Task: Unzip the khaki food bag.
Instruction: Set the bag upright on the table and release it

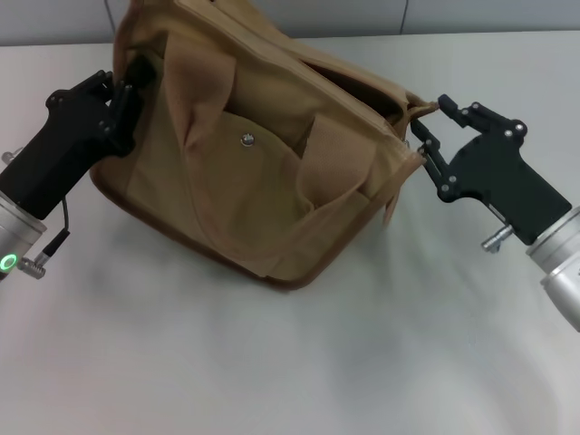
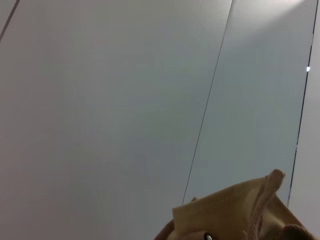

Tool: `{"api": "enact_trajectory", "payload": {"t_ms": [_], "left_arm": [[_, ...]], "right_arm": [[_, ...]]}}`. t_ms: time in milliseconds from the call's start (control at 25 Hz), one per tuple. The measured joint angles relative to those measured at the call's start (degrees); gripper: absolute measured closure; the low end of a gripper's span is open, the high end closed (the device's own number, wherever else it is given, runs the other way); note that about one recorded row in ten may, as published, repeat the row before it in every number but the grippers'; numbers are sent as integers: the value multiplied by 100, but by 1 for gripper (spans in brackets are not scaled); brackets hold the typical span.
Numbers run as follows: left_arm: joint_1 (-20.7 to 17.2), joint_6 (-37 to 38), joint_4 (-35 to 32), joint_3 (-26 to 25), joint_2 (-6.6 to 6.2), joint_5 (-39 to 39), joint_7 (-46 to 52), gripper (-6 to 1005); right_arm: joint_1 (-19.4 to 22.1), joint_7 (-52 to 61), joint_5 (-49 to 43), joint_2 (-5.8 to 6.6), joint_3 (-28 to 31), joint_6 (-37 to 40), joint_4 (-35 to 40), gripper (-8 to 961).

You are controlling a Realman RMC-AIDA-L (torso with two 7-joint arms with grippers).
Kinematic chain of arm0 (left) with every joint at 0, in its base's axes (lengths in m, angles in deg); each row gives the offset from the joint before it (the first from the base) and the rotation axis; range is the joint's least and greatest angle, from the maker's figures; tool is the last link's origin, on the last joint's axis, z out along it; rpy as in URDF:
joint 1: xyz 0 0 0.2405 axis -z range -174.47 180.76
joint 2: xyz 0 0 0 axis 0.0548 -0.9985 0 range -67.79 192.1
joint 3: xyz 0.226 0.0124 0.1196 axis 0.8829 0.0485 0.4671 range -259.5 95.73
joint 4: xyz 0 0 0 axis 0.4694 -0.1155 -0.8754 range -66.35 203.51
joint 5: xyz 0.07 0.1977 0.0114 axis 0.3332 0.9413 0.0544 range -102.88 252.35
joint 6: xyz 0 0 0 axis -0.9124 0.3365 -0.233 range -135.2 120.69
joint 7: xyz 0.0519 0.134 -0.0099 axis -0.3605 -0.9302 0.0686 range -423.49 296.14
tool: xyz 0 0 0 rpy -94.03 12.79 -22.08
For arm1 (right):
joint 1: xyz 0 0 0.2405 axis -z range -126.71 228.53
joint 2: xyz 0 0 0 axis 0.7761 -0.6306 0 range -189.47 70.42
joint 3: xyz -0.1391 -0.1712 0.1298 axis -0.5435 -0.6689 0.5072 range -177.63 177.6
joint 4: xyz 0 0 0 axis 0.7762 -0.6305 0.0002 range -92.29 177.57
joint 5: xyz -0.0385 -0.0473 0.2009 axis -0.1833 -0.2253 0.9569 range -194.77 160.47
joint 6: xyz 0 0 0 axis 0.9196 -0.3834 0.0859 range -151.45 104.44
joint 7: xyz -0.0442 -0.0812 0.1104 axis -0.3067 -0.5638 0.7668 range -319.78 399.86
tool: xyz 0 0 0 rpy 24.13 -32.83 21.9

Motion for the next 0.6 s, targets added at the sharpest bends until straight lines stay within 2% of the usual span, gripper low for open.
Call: {"api": "enact_trajectory", "payload": {"t_ms": [160,360,600], "left_arm": [[-28,1,1,12,11,0,0,926],[-30,0,1,21,18,1,0,926],[-30,0,1,29,16,1,0,925]], "right_arm": [[-95,24,4,-2,58,-103,-30,549],[-224,118,-3,-4,59,-258,-15,779],[-296,175,-6,1,21,-268,3,888]]}}
